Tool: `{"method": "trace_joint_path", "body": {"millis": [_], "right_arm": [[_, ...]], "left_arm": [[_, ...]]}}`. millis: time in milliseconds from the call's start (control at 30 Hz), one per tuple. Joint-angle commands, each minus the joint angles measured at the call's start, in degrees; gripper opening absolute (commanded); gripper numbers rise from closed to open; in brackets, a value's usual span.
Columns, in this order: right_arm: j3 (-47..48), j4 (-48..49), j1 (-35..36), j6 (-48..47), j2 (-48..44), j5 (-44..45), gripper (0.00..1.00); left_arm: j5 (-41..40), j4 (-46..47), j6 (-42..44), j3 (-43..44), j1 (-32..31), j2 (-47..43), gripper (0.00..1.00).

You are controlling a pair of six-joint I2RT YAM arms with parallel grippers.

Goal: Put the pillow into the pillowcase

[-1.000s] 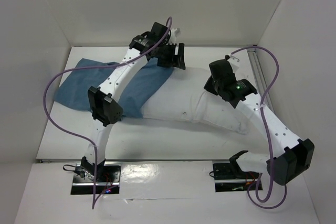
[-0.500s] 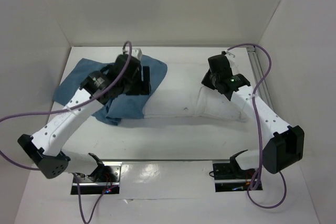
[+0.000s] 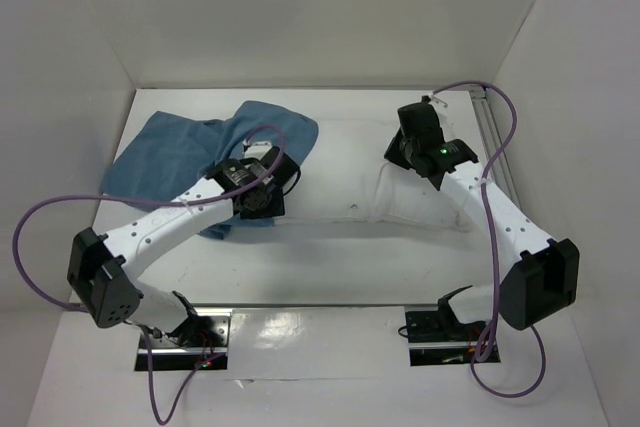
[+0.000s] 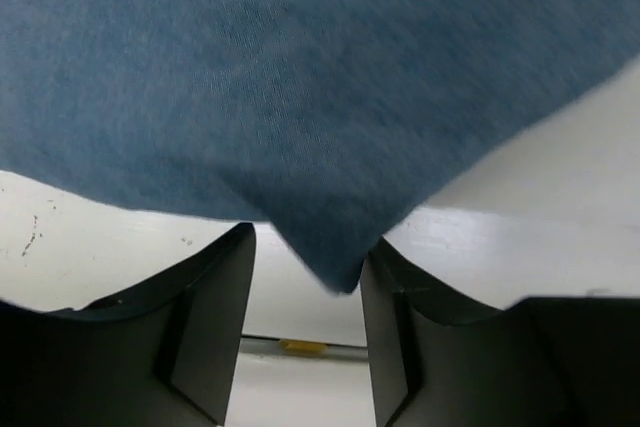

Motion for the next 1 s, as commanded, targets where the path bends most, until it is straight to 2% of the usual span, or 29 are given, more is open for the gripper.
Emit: {"method": "trace_joint_path", "body": {"millis": [0, 100, 133, 167, 267, 300, 333, 367, 400, 467, 500, 567, 700, 967], "right_arm": [[2.82, 2.59, -0.16, -0.39, -0.98, -1.10, 0.00], [2.20, 2.58, -0.16, -0.39, -1.60, -1.10, 0.00], [2.20, 2.58, -0.16, -0.39, -1.60, -1.10, 0.00], [2.20, 2.58, -0.16, -0.39, -1.60, -1.10, 0.00], [1.68, 2.58, -0.16, -0.39, -1.60, -1.62, 0.00], [1.68, 3.45, -0.16, 0.13, -1.60, -2.41, 0.00], [1.67, 4.07, -0.16, 1.09, -1.60, -3.72, 0.00], [1.07, 5.56, -0.16, 1.71, -1.60, -4.34, 0.00], [1.06, 6.44, -0.16, 3.02, -1.08, -5.04, 0.00], [0.53, 7.07, 0.45, 4.43, -0.20, -5.67, 0.00], [1.32, 7.07, 0.46, 4.96, 0.50, -5.67, 0.00], [1.32, 7.07, 1.07, 5.67, -0.01, -5.06, 0.00], [1.32, 8.21, 1.07, 5.67, -0.81, -4.52, 0.00], [4.84, 4.96, 1.07, 3.65, -5.11, 0.30, 0.00]], "left_arm": [[-2.58, -0.13, -1.79, 0.53, 1.29, 3.56, 0.58], [-3.20, -0.13, -1.26, 2.28, 1.29, 6.11, 0.36], [-3.20, -0.13, -0.65, 3.24, 1.29, 6.65, 0.25], [-3.20, -0.13, -0.03, 5.78, 1.29, 7.17, 0.00], [-1.01, -0.13, 3.13, 10.62, -0.27, 8.93, 0.00], [0.30, 0.57, 6.09, 15.25, -1.25, 9.55, 0.00], [2.75, 2.14, 8.04, 17.99, -2.21, 10.34, 0.00], [10.35, 6.25, 9.71, 21.32, -3.18, 11.47, 0.00], [14.95, 7.77, 11.55, 29.89, -5.28, 15.49, 0.00], [25.39, 7.78, 15.25, 41.34, -6.96, 21.65, 0.00], [27.45, 4.74, 16.05, 52.01, -7.58, 27.42, 0.00], [31.40, 2.78, 17.19, 58.77, -6.28, 31.07, 0.00], [36.95, 4.35, 17.20, 60.04, -0.05, 32.40, 0.00], [37.14, 4.35, 19.22, 60.11, 9.98, 30.03, 0.00]]}}
